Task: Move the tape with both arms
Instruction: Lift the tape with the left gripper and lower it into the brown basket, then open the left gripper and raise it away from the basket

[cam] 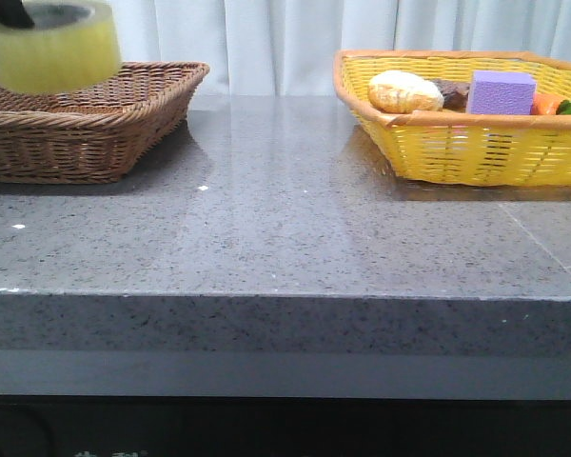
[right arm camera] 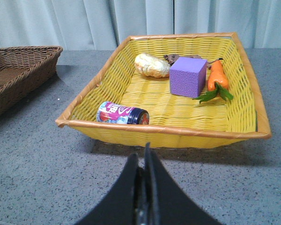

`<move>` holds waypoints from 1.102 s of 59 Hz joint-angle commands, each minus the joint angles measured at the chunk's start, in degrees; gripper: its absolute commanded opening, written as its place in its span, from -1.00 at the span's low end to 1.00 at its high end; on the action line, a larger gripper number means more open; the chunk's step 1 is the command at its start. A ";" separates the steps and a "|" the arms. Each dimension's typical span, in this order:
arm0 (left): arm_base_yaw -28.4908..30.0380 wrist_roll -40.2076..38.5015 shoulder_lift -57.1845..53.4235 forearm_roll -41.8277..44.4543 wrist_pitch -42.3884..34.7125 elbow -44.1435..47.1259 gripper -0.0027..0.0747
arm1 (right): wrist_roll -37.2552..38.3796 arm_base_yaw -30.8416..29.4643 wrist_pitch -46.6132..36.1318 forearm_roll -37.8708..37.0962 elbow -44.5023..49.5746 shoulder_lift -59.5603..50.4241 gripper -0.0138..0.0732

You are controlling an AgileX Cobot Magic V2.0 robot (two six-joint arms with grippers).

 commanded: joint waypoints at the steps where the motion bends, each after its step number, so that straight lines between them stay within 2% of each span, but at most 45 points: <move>1: 0.09 -0.34 -1.15 -0.43 -5.68 -2.21 -0.74 | -0.31 -0.31 -5.11 0.01 -1.44 0.49 -0.84; 7: 0.09 -0.34 0.22 0.00 -5.13 -2.21 -0.56 | -0.31 -0.31 -5.11 0.01 -1.44 0.49 -0.84; 14: 0.09 -0.34 0.62 0.00 -4.24 -2.21 -0.15 | -0.31 -0.31 -5.11 0.01 -1.44 0.49 -0.84; 18: 0.09 -0.34 0.46 0.00 -4.24 -2.21 0.00 | -0.31 -0.31 -5.11 0.01 -1.44 0.49 -0.84; 22: 0.09 -0.34 -0.04 0.00 -4.78 -2.21 0.06 | -0.31 -0.31 -5.16 0.01 -1.44 0.49 -0.84; 31: 0.09 -0.34 -3.46 0.00 -6.34 -2.21 0.06 | -0.31 -0.31 -5.16 0.01 -1.44 0.49 -0.84; 38: 0.09 -0.34 -7.39 0.00 -6.47 -2.10 -0.10 | -0.31 -0.31 -5.16 0.01 -1.44 0.49 -0.84; 53: -0.36 1.22 -16.55 0.00 -7.94 1.83 -0.95 | -0.31 -0.31 -5.30 0.01 -1.44 0.49 -0.84; 65: -0.36 1.33 -28.24 0.00 -14.29 15.03 -0.98 | -0.31 -0.31 -5.30 0.01 -1.44 0.49 -0.84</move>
